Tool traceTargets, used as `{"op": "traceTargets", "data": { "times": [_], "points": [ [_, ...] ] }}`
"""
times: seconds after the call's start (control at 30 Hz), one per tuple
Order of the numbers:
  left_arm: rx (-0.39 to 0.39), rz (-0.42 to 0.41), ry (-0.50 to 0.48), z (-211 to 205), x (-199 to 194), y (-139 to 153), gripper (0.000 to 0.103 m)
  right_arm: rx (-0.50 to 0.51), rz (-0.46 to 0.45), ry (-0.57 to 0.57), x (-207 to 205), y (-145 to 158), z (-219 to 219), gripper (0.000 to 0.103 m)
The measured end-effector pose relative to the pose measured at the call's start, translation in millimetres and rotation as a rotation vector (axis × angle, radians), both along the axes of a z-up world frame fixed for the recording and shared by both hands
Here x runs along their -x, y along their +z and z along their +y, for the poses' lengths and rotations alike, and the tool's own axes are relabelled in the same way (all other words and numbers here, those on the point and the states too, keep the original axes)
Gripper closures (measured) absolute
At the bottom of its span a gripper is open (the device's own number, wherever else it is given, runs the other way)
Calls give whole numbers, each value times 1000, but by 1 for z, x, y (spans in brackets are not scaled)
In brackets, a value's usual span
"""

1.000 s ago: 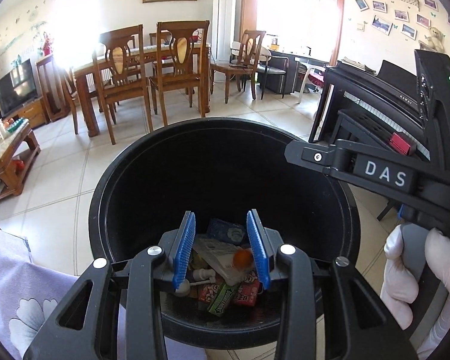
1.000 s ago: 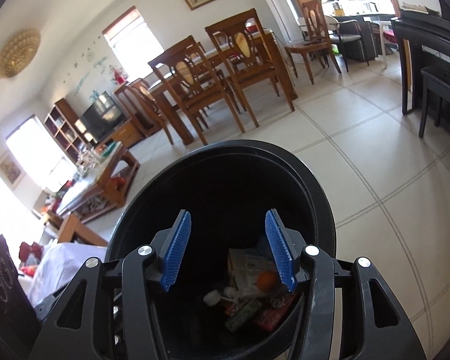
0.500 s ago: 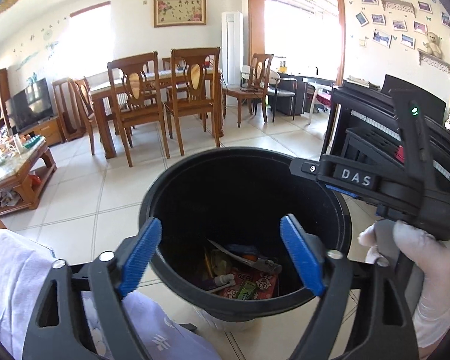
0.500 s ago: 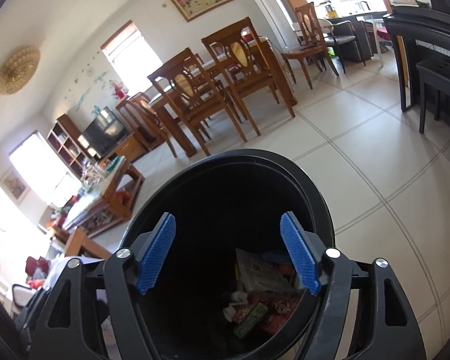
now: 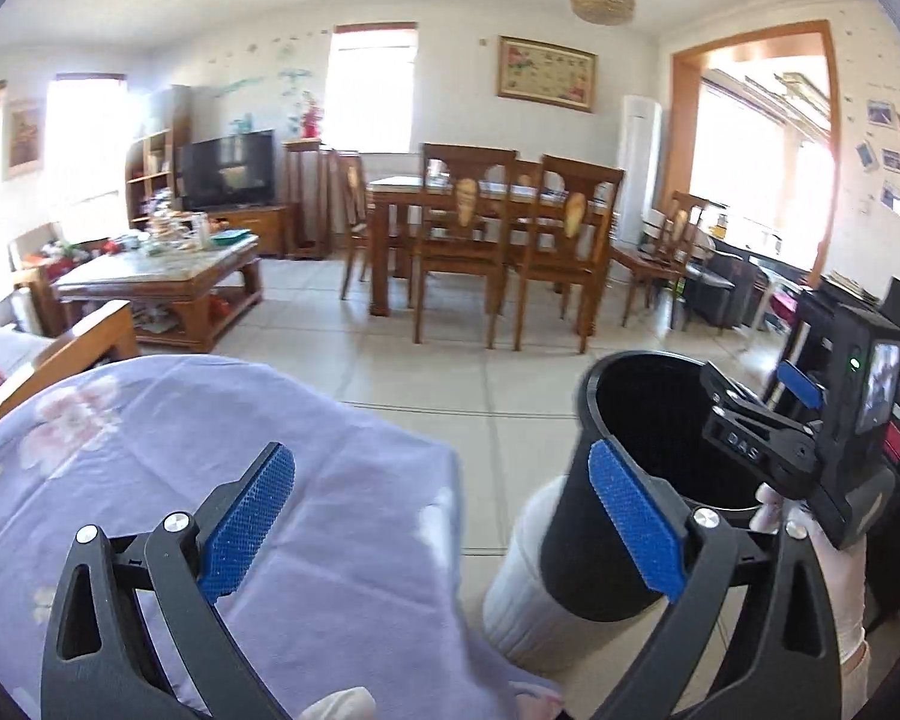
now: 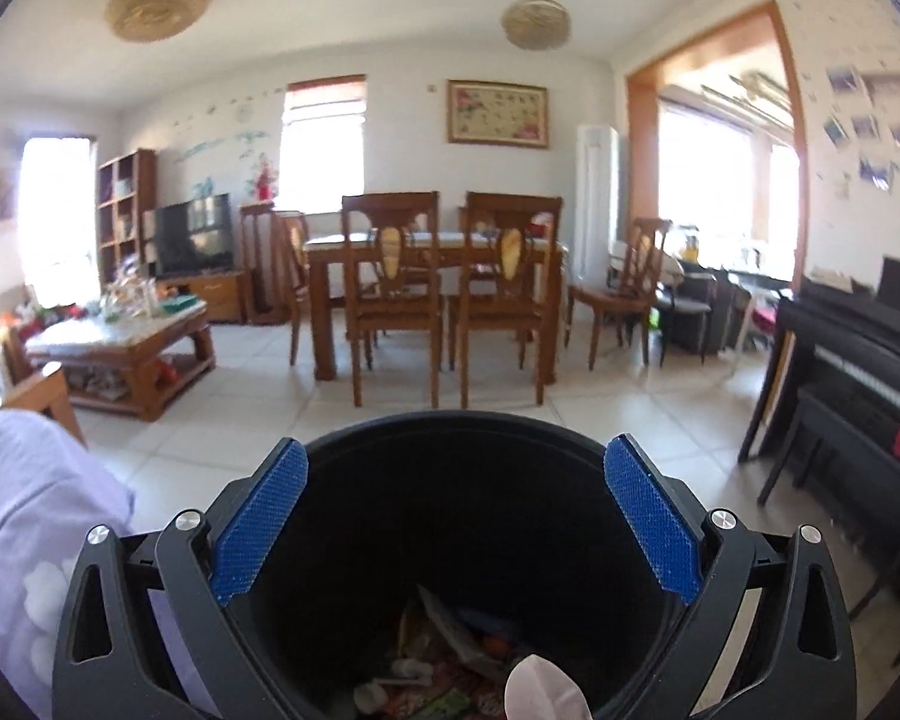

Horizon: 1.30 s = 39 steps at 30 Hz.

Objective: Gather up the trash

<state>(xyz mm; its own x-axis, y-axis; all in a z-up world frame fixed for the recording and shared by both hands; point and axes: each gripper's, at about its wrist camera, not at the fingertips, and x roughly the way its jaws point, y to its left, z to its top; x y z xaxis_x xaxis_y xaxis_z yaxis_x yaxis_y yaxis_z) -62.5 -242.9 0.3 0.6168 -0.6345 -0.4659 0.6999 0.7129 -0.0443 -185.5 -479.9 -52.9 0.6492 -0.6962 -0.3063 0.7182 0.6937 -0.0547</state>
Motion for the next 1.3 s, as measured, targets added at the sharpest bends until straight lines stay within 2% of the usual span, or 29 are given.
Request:
{"op": "traceTargets", "data": {
  "times": [0.13,0.27,0.4,0.5,0.63,0.83,0.97,1.1,1.3],
  "points": [
    [0,-17,260,75,-25,4,5,5,-12,252,-37,5,77,5],
    [4,-50,464,145,-44,6,5,-36,-18,514,-82,26,155,5],
    [7,-120,613,200,-51,9,5,-61,-78,713,-119,59,226,5],
    [22,-98,674,233,-54,8,5,-99,-105,800,-144,74,264,5],
    [48,-83,712,257,-55,8,5,-120,-118,811,-171,79,296,5],
    [52,-88,758,269,-57,1,5,-124,-60,792,-195,57,322,5],
    [61,-84,767,275,-59,-8,5,-57,-54,770,-191,34,326,5],
    [58,-83,779,275,-60,-12,5,-52,-78,790,-191,34,328,5],
    [49,-71,778,273,-62,-18,5,-21,-68,794,-187,32,331,5]
  ]
}}
